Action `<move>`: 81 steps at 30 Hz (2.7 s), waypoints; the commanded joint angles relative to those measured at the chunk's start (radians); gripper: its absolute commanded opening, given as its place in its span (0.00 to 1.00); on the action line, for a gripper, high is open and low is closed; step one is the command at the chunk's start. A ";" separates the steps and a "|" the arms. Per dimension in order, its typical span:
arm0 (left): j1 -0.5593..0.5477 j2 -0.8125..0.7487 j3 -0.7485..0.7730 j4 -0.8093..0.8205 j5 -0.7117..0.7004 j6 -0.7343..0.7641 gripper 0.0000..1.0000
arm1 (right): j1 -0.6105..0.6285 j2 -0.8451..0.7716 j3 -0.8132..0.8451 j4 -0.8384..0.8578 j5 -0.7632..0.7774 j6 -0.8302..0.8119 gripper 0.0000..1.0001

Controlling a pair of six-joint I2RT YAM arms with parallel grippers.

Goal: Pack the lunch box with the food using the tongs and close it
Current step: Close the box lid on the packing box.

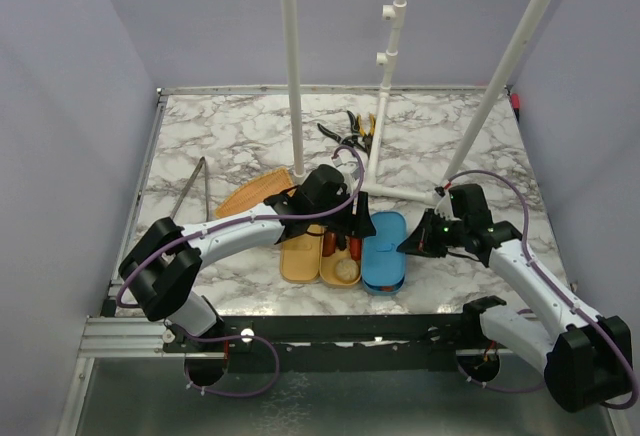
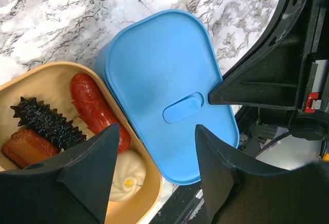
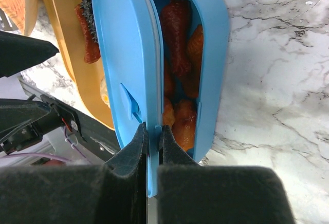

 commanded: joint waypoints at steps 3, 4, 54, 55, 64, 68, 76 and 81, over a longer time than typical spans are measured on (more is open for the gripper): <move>-0.006 -0.013 0.022 -0.022 -0.022 0.013 0.61 | -0.001 0.015 -0.004 0.025 -0.014 -0.034 0.01; -0.006 -0.009 0.021 -0.022 -0.026 0.012 0.61 | -0.001 0.021 -0.006 0.024 -0.007 -0.038 0.01; -0.116 0.134 0.136 -0.172 -0.233 0.080 0.61 | 0.001 0.146 0.037 -0.029 0.122 -0.041 0.44; -0.118 0.137 0.140 -0.183 -0.244 0.085 0.61 | 0.001 0.154 0.036 -0.024 0.120 -0.041 0.44; -0.127 0.158 0.159 -0.236 -0.300 0.105 0.61 | 0.014 0.200 0.025 -0.028 0.141 -0.048 0.44; -0.129 0.171 0.159 -0.237 -0.293 0.106 0.61 | 0.020 0.208 0.020 -0.036 0.157 -0.051 0.44; -0.135 0.181 0.151 -0.249 -0.294 0.103 0.61 | 0.045 0.224 0.018 -0.050 0.201 -0.040 0.44; -0.139 0.184 0.147 -0.261 -0.306 0.097 0.61 | 0.073 0.242 0.022 -0.063 0.253 -0.016 0.44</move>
